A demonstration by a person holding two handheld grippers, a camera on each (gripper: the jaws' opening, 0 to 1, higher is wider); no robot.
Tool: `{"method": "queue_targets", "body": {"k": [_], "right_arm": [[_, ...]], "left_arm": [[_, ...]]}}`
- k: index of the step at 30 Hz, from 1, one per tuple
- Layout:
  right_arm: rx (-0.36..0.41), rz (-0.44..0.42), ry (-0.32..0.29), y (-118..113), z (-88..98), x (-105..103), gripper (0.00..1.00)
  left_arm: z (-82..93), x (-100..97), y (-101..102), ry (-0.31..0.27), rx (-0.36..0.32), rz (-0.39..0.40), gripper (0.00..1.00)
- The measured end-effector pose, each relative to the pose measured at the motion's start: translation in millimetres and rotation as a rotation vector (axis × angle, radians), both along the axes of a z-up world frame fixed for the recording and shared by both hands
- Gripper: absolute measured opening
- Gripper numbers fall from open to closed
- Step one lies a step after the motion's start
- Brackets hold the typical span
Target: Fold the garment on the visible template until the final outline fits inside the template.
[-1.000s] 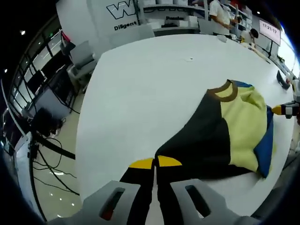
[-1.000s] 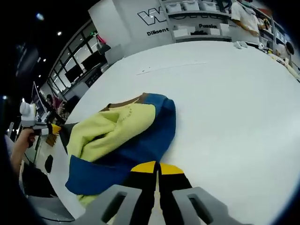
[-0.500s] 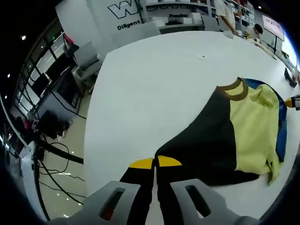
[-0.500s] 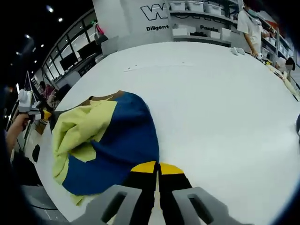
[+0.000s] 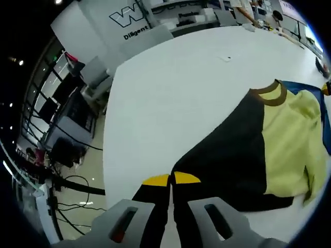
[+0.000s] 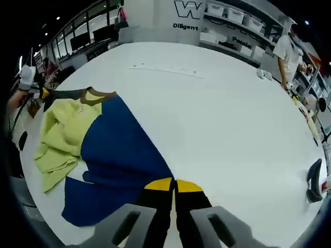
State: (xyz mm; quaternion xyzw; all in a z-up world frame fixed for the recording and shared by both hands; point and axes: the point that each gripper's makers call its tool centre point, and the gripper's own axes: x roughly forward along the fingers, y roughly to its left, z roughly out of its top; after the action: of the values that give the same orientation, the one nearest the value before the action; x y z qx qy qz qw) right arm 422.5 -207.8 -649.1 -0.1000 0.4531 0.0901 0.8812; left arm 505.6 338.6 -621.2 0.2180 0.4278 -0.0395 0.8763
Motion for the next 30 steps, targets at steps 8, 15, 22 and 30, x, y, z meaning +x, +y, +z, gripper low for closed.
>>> {"method": "queue_targets", "body": {"k": [8,15,22,30], "right_arm": [[-0.112,-0.046,0.008,-31,-3.0,8,0.00],[0.078,-0.114,-0.042,-19,7.2,19,0.00],[0.322,-0.095,-0.072,37,22.9,23,0.07],[0.391,-0.075,-0.073,76,26.9,14,0.38]], "left_arm": [[-10.0,9.9,7,0.035,0.046,-0.014,0.00],[-0.8,17.2,-1,-0.018,-0.072,0.029,0.01],[11.2,5.2,-16,-0.043,-0.200,0.089,0.25],[28.1,-16.7,-45,-0.086,-0.316,0.088,0.43]]}}
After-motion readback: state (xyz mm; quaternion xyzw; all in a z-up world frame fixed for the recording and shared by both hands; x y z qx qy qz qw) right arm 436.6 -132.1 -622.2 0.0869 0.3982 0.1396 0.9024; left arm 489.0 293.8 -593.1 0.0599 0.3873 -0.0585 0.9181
